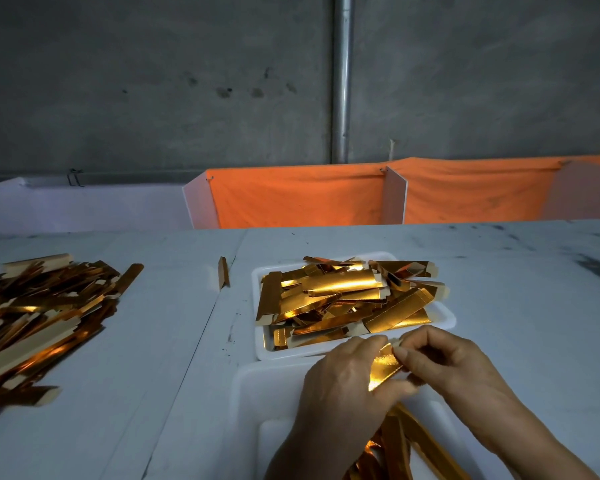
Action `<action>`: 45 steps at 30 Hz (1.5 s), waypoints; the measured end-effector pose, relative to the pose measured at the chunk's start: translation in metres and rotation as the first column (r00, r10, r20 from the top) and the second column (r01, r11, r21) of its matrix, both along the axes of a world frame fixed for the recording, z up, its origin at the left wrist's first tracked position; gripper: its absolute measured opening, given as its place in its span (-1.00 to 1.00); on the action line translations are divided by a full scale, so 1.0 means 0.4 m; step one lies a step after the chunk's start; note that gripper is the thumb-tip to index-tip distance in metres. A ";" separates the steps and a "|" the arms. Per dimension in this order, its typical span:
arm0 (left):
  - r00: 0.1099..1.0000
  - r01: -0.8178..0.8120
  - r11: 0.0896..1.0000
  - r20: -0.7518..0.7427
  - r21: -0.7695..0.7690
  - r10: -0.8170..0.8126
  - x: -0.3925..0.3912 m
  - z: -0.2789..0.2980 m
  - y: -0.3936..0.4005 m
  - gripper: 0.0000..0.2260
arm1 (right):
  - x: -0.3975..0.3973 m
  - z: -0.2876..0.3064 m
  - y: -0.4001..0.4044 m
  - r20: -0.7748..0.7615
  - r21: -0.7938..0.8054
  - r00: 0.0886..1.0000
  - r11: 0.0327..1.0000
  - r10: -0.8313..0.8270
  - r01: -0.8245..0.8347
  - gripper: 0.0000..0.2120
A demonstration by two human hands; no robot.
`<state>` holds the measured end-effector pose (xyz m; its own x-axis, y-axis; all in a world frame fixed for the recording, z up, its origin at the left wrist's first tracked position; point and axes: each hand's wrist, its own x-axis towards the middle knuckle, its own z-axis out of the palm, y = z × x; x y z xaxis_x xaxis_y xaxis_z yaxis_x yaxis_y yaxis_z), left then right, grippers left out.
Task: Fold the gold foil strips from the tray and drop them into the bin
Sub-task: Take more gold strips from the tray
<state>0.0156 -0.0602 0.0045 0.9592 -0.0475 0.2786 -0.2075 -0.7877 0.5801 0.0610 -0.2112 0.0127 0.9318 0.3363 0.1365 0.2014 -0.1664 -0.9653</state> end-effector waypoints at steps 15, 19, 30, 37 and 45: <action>0.986 -0.056 0.961 -0.164 -0.271 0.012 -0.014 0.015 0.017 -0.53 | 0.001 0.011 -0.016 -0.050 0.018 0.992 0.993 0.113 -0.112 -0.86; 0.980 -0.040 0.939 -0.199 -0.340 -0.031 -0.018 0.019 0.027 -0.53 | -0.001 0.025 -0.033 -0.069 0.033 0.981 0.983 0.180 -0.178 -0.86; 0.966 0.055 0.937 -0.217 -0.346 -0.137 -0.020 0.017 0.033 -0.58 | 0.007 0.024 -0.047 -0.162 -0.043 0.955 0.966 0.247 -0.257 -0.85; 0.978 0.069 0.969 -0.178 -0.238 -0.113 -0.016 0.008 0.032 -0.59 | -0.002 0.011 -0.025 -0.136 -0.186 0.967 0.954 0.214 -0.237 -0.90; 0.976 0.059 0.975 -0.193 -0.213 -0.101 -0.012 0.003 0.035 -0.55 | -0.006 0.006 -0.016 -0.085 -0.131 0.981 0.974 0.175 -0.185 -0.92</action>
